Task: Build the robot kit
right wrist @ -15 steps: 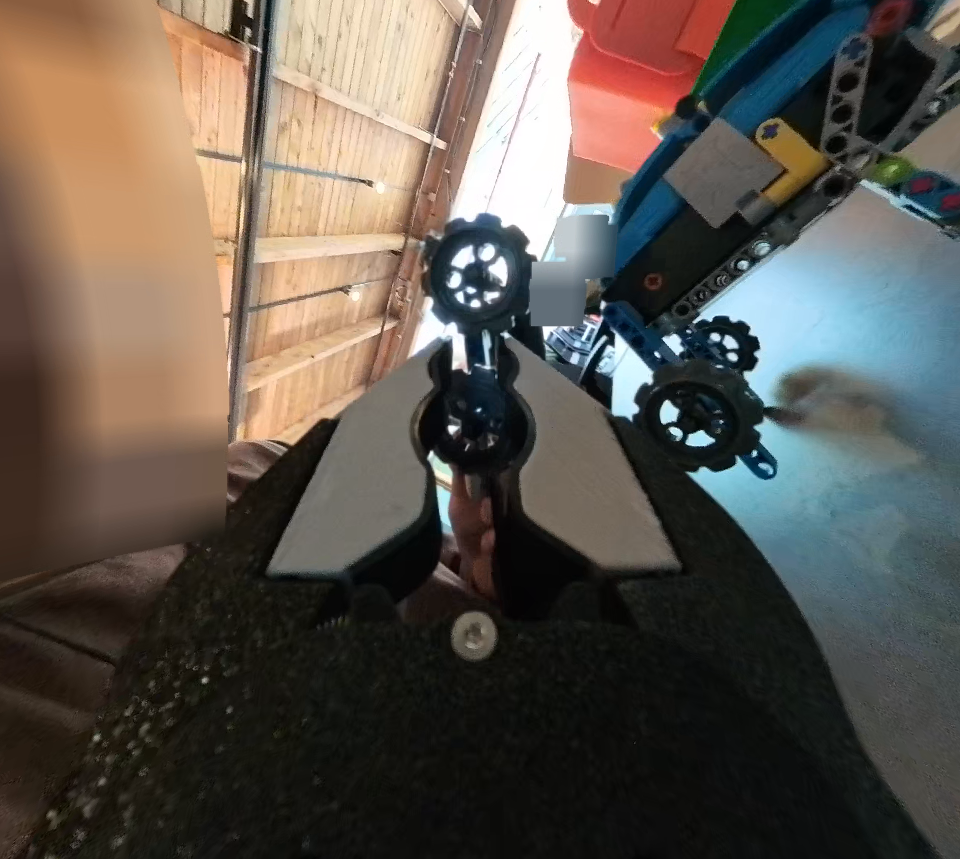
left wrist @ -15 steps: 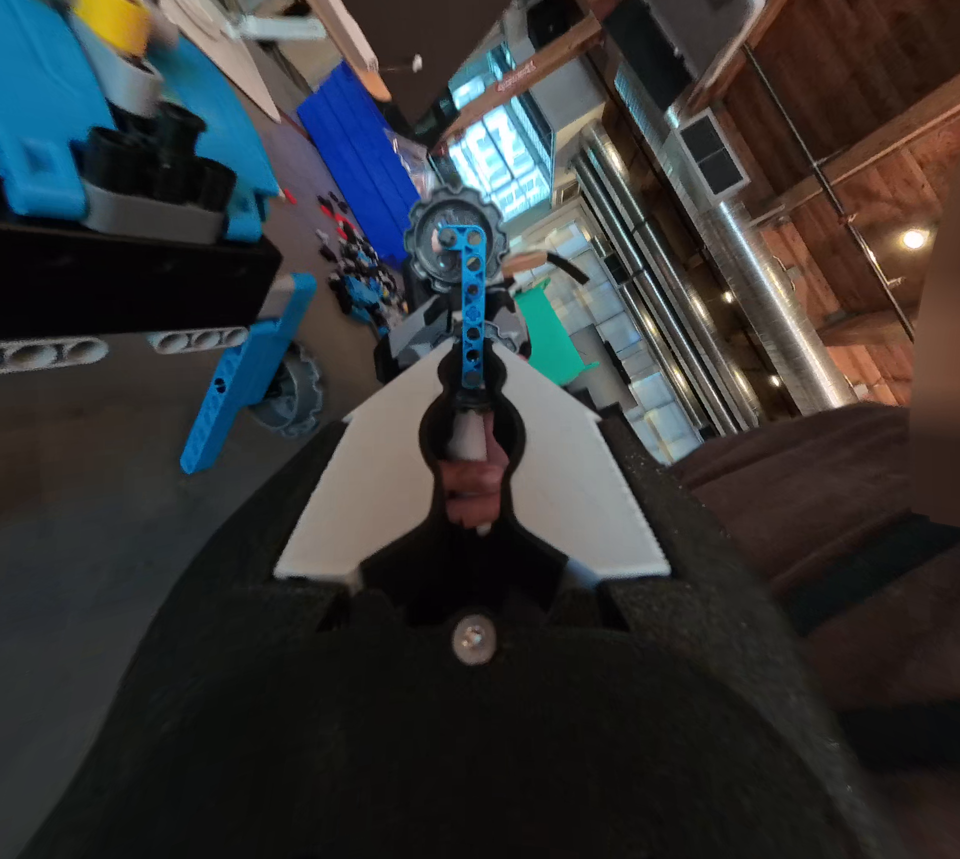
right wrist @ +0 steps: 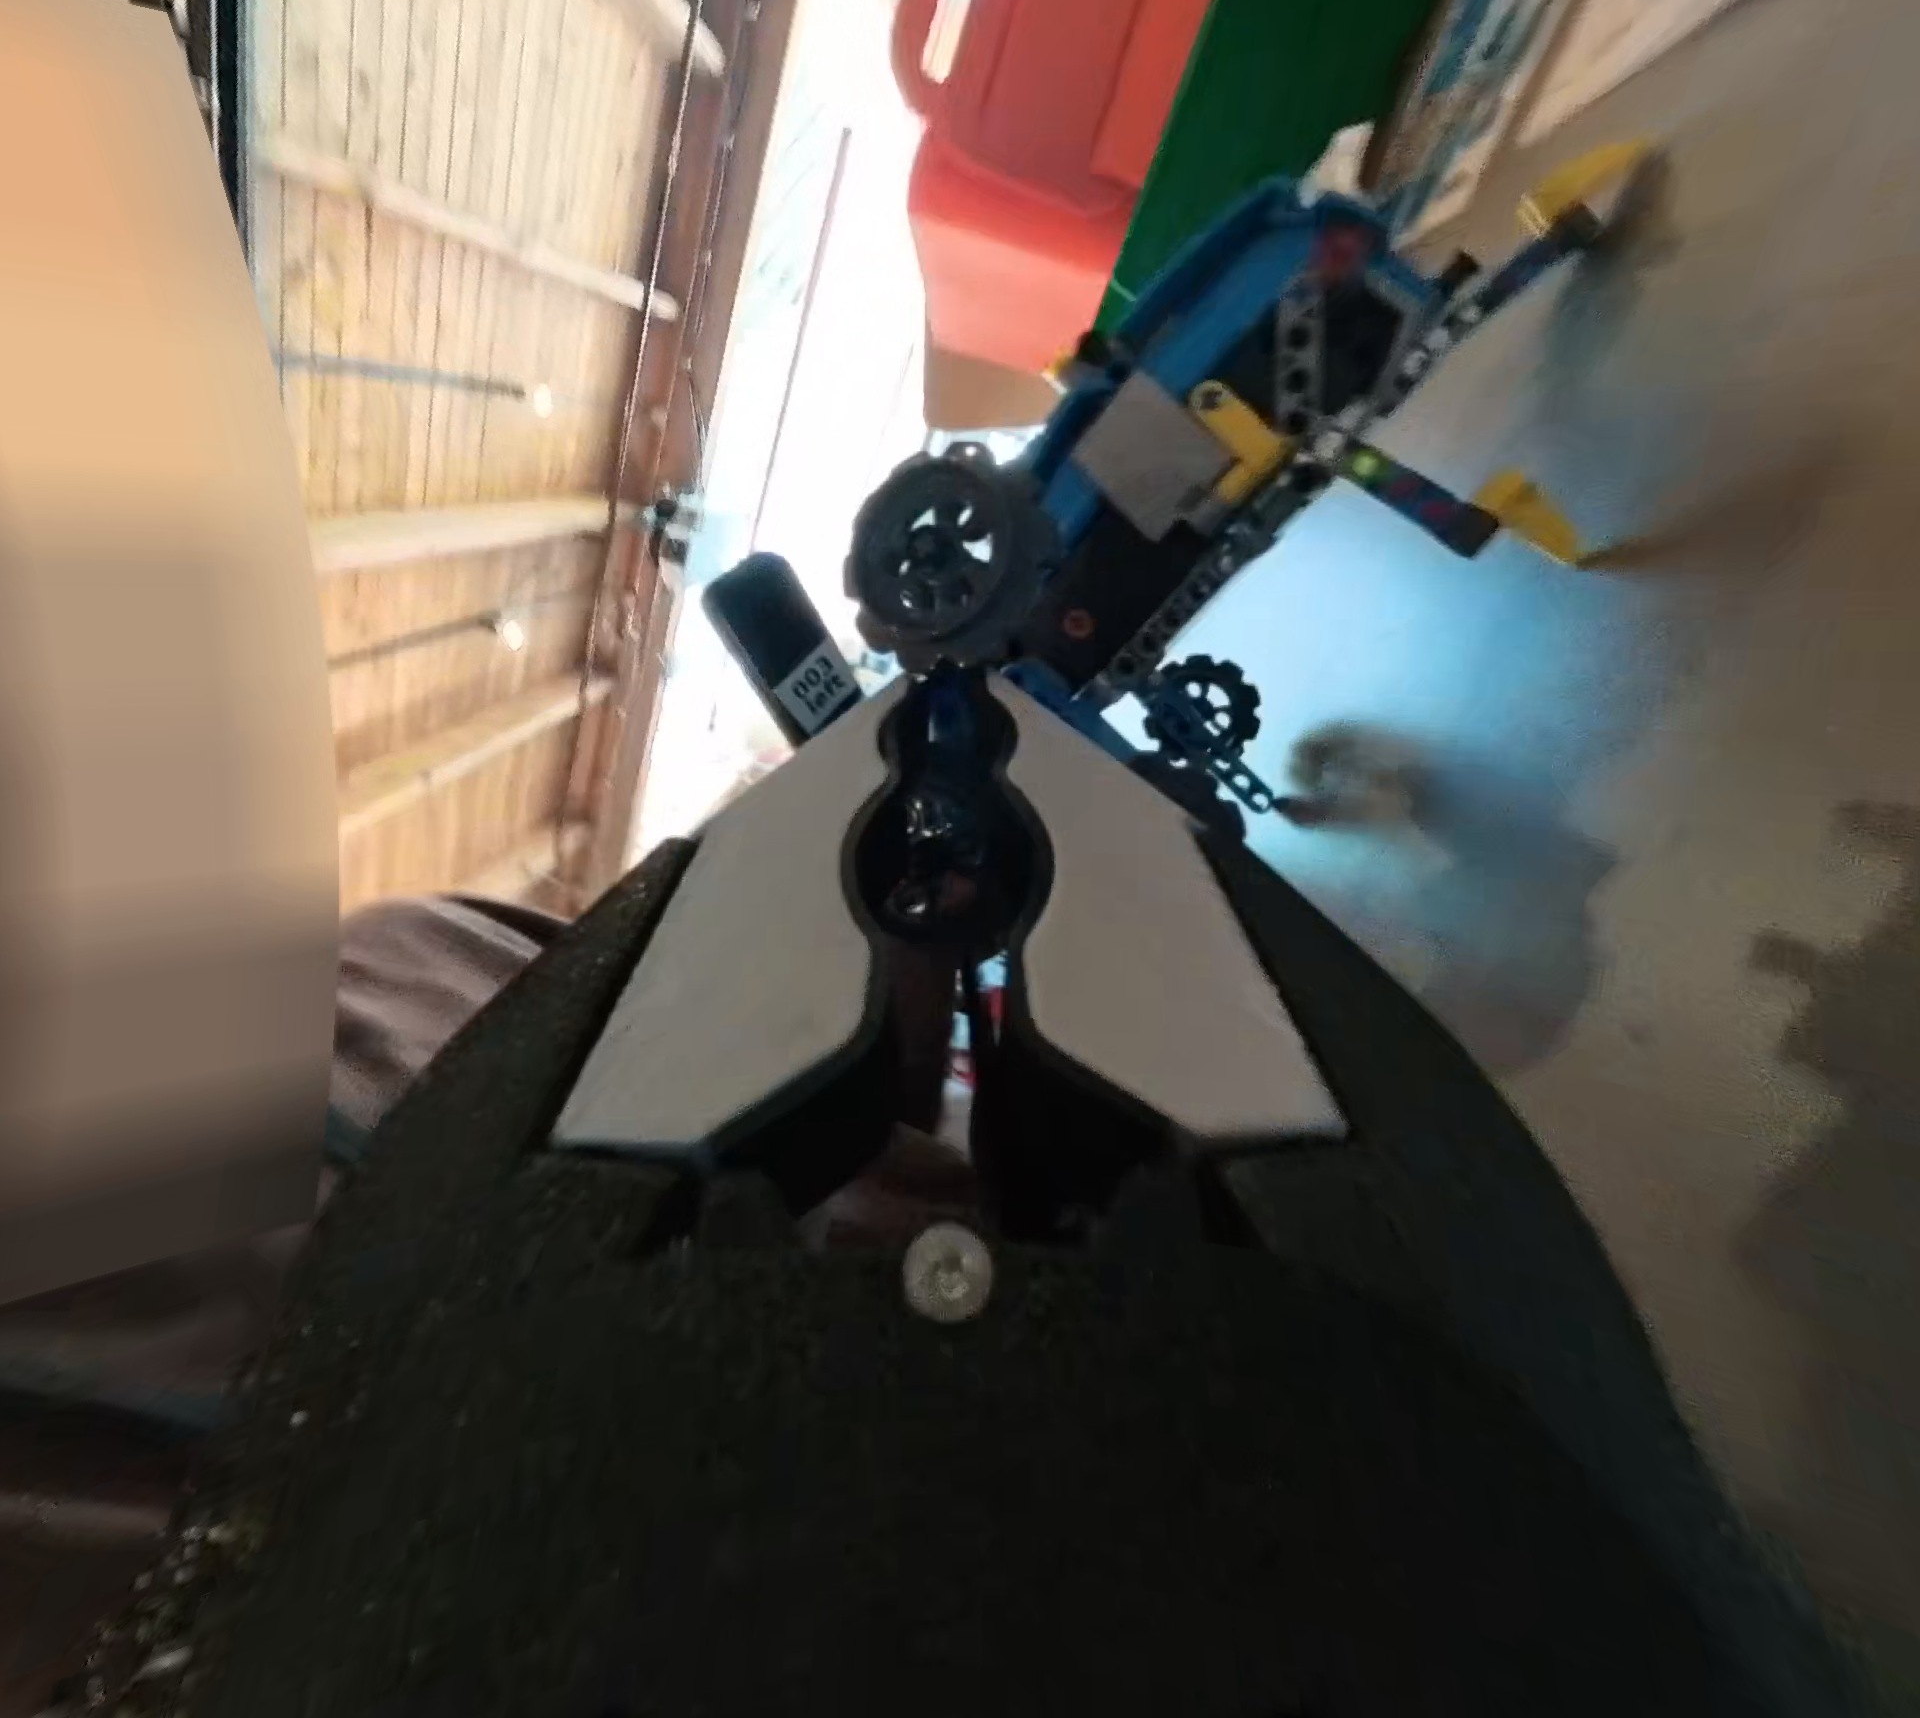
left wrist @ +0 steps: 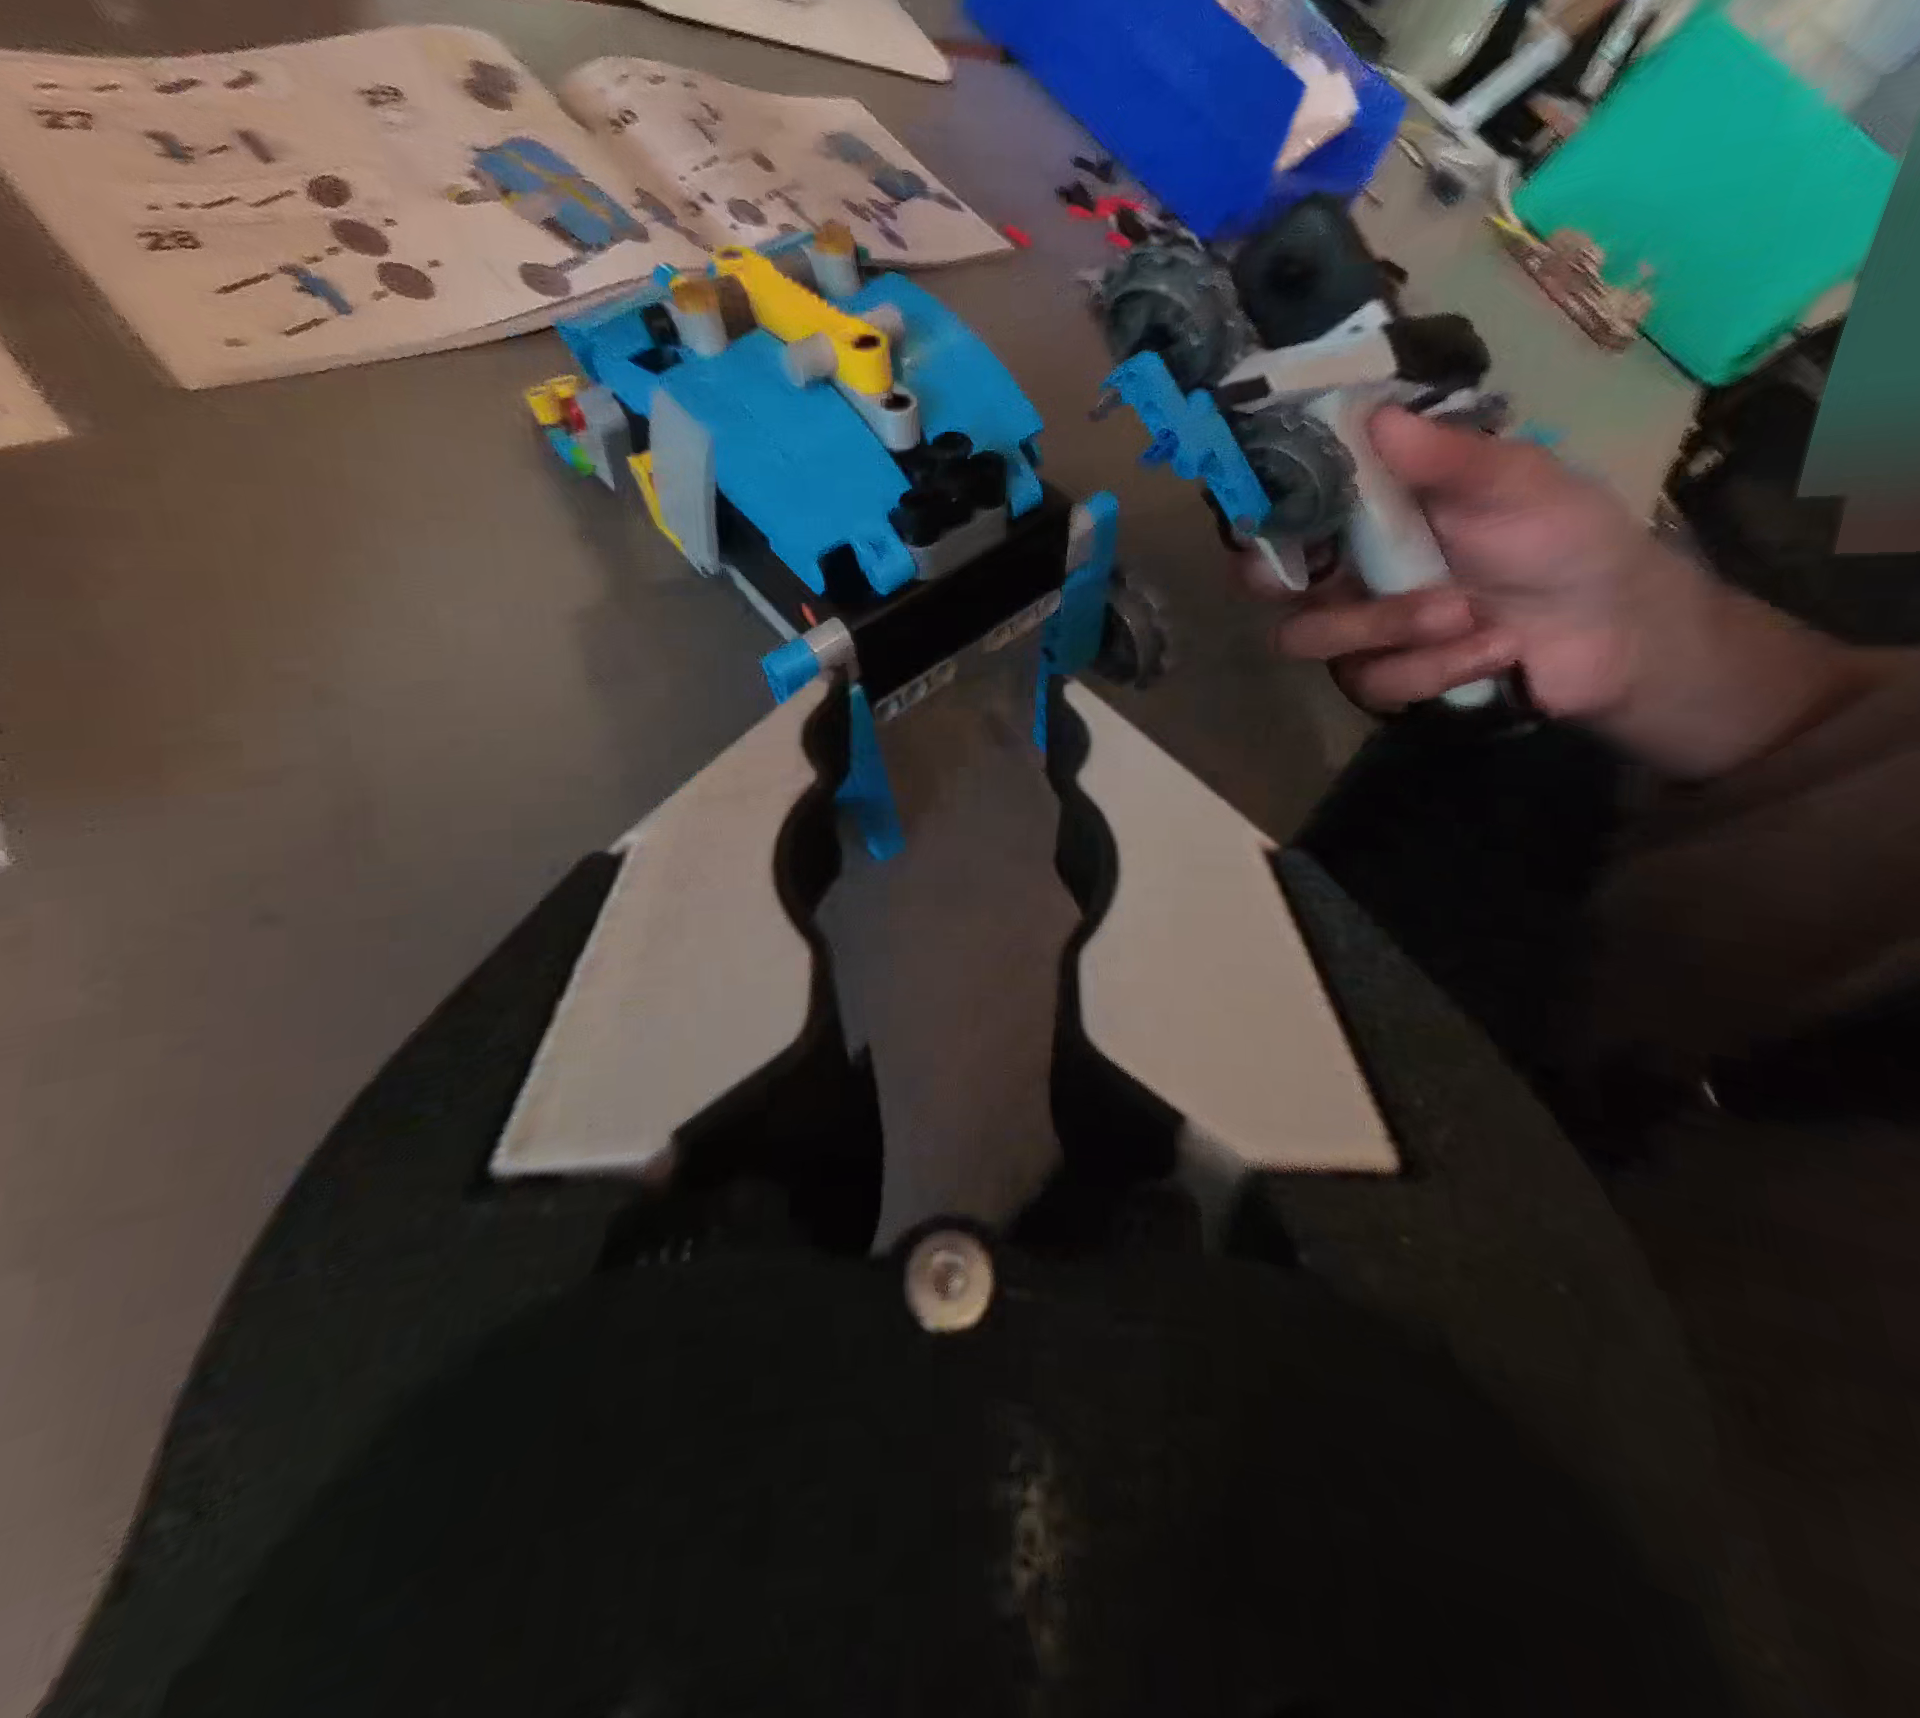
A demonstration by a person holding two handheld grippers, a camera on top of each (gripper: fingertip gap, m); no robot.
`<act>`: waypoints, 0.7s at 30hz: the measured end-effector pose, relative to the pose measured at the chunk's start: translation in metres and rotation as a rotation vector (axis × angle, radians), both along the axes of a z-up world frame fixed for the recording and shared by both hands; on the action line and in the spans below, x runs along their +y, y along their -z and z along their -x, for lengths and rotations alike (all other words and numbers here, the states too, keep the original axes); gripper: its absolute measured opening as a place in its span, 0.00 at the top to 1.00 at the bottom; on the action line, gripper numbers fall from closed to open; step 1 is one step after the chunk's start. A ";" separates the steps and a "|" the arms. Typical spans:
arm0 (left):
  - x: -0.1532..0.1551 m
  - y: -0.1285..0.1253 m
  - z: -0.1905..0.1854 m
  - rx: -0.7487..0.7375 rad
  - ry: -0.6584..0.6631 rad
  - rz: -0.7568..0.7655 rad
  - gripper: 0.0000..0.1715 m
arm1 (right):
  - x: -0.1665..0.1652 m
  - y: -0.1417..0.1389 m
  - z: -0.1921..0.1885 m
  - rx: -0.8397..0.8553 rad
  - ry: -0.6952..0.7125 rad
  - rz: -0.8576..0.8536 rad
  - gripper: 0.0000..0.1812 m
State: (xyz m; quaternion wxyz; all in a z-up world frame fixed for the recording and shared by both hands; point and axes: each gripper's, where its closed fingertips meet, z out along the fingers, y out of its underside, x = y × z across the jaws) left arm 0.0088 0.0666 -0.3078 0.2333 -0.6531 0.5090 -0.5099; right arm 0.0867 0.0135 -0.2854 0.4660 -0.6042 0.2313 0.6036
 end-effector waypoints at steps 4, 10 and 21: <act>0.009 -0.003 -0.010 -0.040 0.100 0.107 0.78 | 0.005 0.006 0.003 0.175 0.019 0.098 0.97; 0.035 -0.017 0.002 -0.132 0.087 0.011 0.64 | -0.006 -0.003 -0.009 0.146 0.090 0.101 0.97; -0.081 0.017 -0.044 0.066 0.336 0.061 0.79 | -0.027 -0.002 -0.021 0.192 0.143 0.143 0.97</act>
